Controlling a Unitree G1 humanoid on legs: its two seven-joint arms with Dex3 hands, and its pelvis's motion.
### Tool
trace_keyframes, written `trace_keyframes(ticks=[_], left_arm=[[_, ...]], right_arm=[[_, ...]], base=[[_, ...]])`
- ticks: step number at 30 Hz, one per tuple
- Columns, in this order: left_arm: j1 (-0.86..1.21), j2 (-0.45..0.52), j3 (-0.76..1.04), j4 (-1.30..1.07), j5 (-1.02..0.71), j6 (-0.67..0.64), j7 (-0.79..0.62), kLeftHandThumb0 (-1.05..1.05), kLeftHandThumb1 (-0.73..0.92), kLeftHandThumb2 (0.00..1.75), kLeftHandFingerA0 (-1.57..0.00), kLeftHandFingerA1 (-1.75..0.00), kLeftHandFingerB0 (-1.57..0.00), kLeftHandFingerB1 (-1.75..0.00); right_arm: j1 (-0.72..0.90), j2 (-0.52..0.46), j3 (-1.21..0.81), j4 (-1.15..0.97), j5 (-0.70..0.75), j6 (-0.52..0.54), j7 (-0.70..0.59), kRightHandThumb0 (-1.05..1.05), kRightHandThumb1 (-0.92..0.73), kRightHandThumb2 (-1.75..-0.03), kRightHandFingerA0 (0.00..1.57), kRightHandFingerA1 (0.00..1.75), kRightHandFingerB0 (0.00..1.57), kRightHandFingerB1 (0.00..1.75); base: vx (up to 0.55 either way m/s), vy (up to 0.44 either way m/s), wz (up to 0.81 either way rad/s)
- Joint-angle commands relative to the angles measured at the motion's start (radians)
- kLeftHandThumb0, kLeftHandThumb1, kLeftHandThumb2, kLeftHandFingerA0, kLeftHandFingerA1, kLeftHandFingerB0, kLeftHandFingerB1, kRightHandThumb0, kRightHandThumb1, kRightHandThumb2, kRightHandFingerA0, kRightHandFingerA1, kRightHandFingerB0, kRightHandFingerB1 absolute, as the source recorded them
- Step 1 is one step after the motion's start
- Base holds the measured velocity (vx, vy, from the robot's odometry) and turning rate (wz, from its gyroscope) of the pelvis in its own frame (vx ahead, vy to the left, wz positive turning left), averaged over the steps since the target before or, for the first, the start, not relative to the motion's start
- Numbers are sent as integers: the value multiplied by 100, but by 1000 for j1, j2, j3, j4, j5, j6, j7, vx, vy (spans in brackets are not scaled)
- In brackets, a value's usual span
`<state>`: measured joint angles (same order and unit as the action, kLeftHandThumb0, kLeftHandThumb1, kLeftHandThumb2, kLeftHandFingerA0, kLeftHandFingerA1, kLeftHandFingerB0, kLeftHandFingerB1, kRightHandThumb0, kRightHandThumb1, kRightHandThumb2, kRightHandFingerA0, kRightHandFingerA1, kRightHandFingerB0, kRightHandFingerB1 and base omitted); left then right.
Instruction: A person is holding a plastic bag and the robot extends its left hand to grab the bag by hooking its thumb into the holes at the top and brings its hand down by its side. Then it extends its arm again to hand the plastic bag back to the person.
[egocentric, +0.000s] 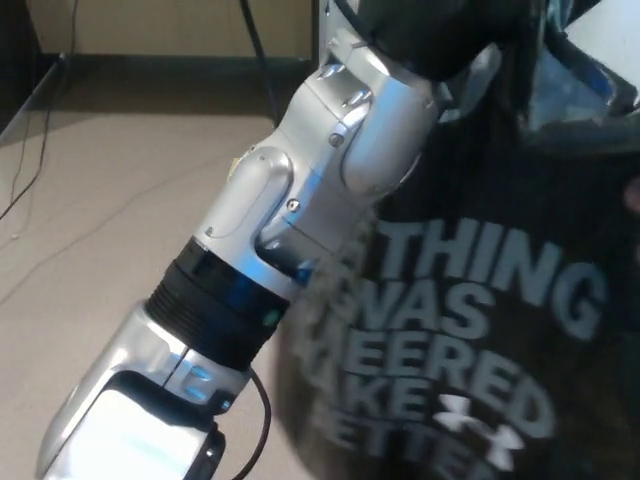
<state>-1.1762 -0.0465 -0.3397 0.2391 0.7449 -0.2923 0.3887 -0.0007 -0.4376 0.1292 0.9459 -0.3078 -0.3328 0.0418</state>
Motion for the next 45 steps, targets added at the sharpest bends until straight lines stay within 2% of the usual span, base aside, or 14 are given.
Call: trace_keyframes(ticks=[1, 6, 7, 9, 10, 13, 14, 15, 18, 27, 34, 38, 39, 45], left_arm=[[-28, -13, -4, -9, 26, 27, 16, -31, 52, 95, -129, -138, -78, -105], [0, -22, -13, -30, 36, 32, 19, -30, 54, 96, -130, -139, -79, -108], [2, -22, -13, -32, 37, 32, 19, -25, 70, 66, -101, -171, -70, -134], [8, -21, -10, -36, 37, 31, 17, -23, 66, 66, -104, -173, -73, -136], [3, -16, -7, -35, 39, 33, 12, -31, 51, 91, -130, -141, -77, -111], [23, -19, -3, -74, 17, 91, -77, -29, 51, 92, -124, -137, -77, -92], [31, -10, -7, -106, 17, 135, -148, -29, 68, 60, -86, -158, -75, -62], [41, 3, -16, -144, 26, 192, -241, -50, 55, 57, -32, -37, -29, -31], [77, 38, -38, -244, 18, 329, -493, -61, 37, 78, -1, -22, -1, -21], [69, 107, -33, -286, -28, 364, -652, -89, 44, 59, 0, 0, 0, -3], [110, 133, -19, -327, -54, 357, -669, -69, 39, 83, 0, 0, 0, -6], [140, 172, -8, -373, -62, 375, -714, -88, 44, 59, 0, 0, 0, -4], [160, 192, 3, -385, -61, 368, -710, -74, 43, 84, 0, 0, 0, 0], [282, 314, 71, -450, -65, 332, -706, -74, 43, 82, 0, 0, 0, -2]], right_arm=[[5, -19, -6, -10, 7, 9, 5, -34, -71, -61, 74, 51, 57, 42], [12, -22, -3, -10, 4, 2, 9, -35, -71, -61, 70, 50, 56, 41], [13, -21, -4, -11, 5, 4, 10, -34, -70, -61, 70, 50, 56, 41], [11, -18, -6, -10, 8, 12, 11, -35, -71, -60, 70, 50, 56, 41], [5, -18, -8, -13, 11, 16, 15, -40, -59, -82, 63, 60, 51, 53], [6, -21, -4, -19, 5, 18, 13, -35, -70, -61, 72, 51, 55, 41], [1, -20, -3, -14, 4, 19, 12, -35, -71, -61, 72, 51, 56, 42], [-1, -19, -4, -8, 5, 15, 12, -34, -71, -61, 73, 53, 56, 42], [7, -20, -2, -8, 4, 11, 12, -34, -71, -61, 72, 51, 55, 42], [-6, -25, 4, -8, -1, 19, 21, -35, -71, -61, 72, 52, 55, 41], [-6, -27, 17, 1, -7, 29, 39, -35, -72, -62, 64, 47, 53, 41], [-9, -27, 24, 7, -8, 32, 41, -35, -72, -60, 65, 46, 54, 40], [-7, -29, 24, 3, -8, 30, 44, -36, -72, -60, 67, 48, 54, 40], [-9, -30, 25, 13, -5, 25, 44, -34, -72, -61, 67, 48, 55, 41]], base=[[0, 0, 0], [0, 0, 0], [0, 0, 0], [0, 0, 0], [0, 0, 0], [0, 0, 0], [0, 0, 0], [0, 0, 0], [0, 0, 0], [0, 0, 0], [0, 0, 0], [0, 0, 0], [0, 0, 0], [0, 0, 0]])
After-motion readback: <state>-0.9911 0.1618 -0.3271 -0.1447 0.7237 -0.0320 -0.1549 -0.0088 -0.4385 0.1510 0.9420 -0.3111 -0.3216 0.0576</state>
